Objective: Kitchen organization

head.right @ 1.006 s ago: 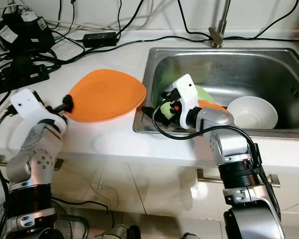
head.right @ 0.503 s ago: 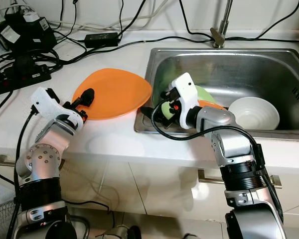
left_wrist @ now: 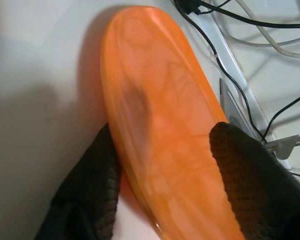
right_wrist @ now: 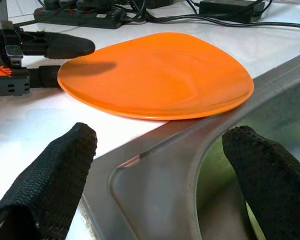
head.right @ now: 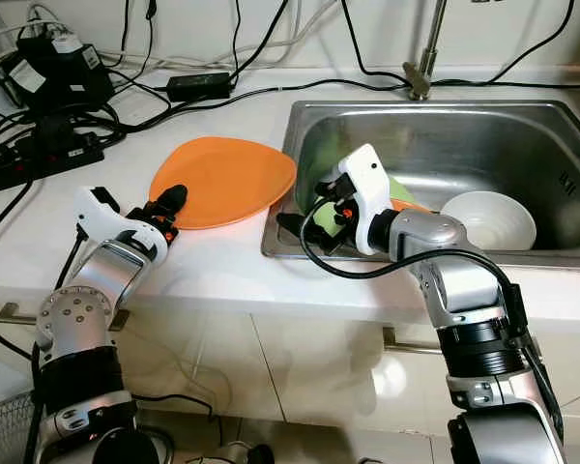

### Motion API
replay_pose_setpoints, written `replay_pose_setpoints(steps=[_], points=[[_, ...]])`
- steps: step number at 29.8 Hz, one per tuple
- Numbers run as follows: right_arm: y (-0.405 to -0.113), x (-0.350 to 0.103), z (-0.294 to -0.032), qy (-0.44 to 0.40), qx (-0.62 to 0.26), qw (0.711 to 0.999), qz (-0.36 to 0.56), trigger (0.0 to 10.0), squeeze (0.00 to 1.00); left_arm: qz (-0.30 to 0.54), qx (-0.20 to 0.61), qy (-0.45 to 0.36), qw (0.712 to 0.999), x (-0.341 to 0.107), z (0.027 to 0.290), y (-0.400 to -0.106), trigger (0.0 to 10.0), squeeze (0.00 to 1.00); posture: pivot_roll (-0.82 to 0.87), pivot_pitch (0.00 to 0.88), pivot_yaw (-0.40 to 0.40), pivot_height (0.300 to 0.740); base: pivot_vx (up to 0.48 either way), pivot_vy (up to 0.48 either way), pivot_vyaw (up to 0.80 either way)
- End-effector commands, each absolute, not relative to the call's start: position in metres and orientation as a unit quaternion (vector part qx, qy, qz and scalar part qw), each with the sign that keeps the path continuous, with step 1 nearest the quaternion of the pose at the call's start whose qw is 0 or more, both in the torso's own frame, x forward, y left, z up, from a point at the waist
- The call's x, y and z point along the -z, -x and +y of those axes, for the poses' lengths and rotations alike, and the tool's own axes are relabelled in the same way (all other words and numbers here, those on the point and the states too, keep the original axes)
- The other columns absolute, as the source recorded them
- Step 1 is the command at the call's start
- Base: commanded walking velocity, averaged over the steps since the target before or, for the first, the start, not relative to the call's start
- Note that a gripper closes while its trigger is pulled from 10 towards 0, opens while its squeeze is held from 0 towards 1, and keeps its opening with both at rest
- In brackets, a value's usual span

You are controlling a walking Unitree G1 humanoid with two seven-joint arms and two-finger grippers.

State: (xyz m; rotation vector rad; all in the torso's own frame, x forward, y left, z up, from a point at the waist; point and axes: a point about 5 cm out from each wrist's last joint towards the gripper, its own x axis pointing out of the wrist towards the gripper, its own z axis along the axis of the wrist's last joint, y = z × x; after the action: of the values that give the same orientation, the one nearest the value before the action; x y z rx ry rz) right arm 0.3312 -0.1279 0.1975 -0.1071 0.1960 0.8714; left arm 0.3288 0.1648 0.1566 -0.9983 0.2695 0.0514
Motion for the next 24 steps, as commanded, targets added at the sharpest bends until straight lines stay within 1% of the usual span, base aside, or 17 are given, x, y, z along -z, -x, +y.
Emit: replay_pose_setpoints(steps=[1,8,20,24], points=[[-0.329,-0.2008,-0.125,0.053,-0.432,0.895,0.094,10.0,0.0,0.213,-0.047,0.482,0.849,-0.1241,0.1557,-0.3229,0.0,0.0,-0.05,0.059,0.108,0.74,0.0,0.0,0.0],[-0.3277,-0.1987,-0.122,0.05,-0.437,0.893,0.097,10.0,0.0,0.213,-0.048,0.493,0.842,-0.1258,0.1576,-0.3238,0.0,0.0,-0.05,0.064,0.105,0.74,0.0,0.0,0.0],[-0.3261,-0.1952,-0.1184,0.045,-0.442,0.89,0.103,10.0,0.0,0.215,-0.045,0.498,0.839,-0.1262,0.1577,-0.3243,0.0,0.0,-0.05,0.067,0.107,0.74,0.0,0.0,0.0],[-0.3263,-0.1946,-0.1182,0.044,-0.44,0.891,0.103,10.0,0.0,0.196,-0.04,0.508,0.838,-0.1316,0.1586,-0.3266,0.0,0.0,-0.05,0.067,0.108,0.74,0.0,0.0,0.0]])
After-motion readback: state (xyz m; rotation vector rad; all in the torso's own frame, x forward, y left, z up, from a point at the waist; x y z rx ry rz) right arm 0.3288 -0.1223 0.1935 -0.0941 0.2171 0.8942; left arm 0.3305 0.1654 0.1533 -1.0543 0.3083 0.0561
